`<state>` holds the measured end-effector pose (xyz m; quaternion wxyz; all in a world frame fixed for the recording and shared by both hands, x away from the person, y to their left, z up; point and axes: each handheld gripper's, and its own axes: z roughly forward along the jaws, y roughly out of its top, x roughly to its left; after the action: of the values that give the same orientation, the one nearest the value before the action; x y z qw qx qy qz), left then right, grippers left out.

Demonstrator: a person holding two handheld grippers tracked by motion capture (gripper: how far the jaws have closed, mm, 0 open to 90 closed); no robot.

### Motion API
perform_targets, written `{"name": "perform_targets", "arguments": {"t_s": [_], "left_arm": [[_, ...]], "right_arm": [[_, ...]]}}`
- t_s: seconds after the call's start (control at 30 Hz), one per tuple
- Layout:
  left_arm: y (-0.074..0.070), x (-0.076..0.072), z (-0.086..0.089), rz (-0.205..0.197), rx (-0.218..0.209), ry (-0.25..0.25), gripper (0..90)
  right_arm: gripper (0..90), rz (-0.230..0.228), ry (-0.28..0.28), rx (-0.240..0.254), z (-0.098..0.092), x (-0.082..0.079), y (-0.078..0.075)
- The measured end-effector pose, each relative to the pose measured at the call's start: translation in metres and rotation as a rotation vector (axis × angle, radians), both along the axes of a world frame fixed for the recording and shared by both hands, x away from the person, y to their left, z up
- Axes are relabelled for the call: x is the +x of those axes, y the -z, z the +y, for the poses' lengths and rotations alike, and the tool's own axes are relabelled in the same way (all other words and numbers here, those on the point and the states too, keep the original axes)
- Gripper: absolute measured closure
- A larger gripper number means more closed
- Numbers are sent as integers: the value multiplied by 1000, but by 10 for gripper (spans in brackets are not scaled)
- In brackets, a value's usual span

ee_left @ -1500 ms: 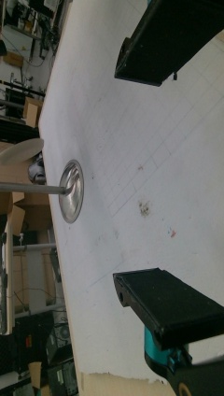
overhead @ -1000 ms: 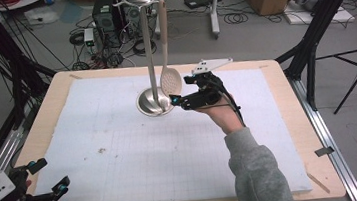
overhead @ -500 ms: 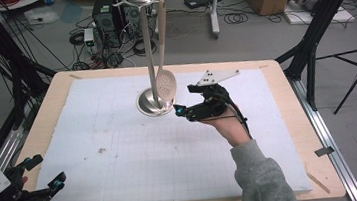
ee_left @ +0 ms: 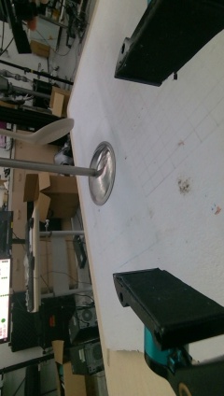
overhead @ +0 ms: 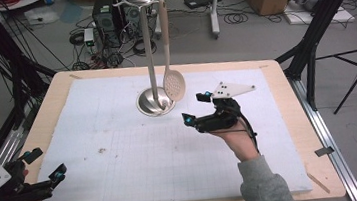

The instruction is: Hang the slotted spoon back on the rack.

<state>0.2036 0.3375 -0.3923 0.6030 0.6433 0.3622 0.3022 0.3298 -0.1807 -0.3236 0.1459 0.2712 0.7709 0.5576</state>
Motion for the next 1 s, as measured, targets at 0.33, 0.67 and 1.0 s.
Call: {"name": "perform_targets", "arguments": {"t_s": [0.33, 0.67, 1.0], "left_arm": [[2, 8, -5, 9, 0, 25, 45], [6, 16, -9, 23, -4, 44, 45], [7, 22, -12, 28, -6, 59, 45]], "right_arm": [[139, 9, 24, 8, -13, -10, 17], [139, -4, 42, -15, -26, -20, 24], [139, 0, 95, 25, -49, -32, 39]]}}
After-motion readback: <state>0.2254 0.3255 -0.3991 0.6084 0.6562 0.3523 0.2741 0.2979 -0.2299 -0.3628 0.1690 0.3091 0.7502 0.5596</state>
